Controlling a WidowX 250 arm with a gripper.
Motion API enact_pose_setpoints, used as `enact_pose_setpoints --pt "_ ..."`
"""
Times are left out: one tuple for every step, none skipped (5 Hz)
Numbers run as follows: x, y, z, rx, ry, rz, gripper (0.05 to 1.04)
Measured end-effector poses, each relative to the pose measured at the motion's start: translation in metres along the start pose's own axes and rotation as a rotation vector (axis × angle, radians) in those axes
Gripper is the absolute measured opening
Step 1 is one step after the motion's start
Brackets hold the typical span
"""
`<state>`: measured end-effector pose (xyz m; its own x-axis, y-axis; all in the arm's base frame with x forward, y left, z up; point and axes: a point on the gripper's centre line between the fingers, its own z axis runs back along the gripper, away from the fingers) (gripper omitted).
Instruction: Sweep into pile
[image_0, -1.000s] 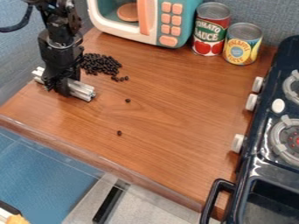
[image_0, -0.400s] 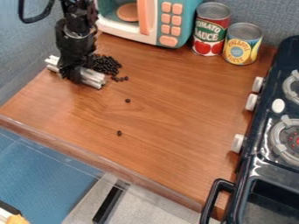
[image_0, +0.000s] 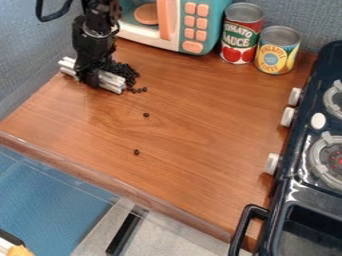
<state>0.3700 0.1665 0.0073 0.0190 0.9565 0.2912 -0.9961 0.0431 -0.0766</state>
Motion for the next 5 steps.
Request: enact_pose_setpoints --pt "-0.001 -0.005 0.0 -0.004 -0.003 -0.005 0.394" --pt "-0.003 -0.002 0.002 -0.007 0.001 0.002 0.394" --pt "-0.021 0.014 0.015 -0.02 0.057 -0.02 0.394" --pt "-0.029 0.014 0.053 -0.114 0.073 -0.035 0.394" --pt "-0.03 0.024 0.088 -0.197 0.079 -0.035 0.394"
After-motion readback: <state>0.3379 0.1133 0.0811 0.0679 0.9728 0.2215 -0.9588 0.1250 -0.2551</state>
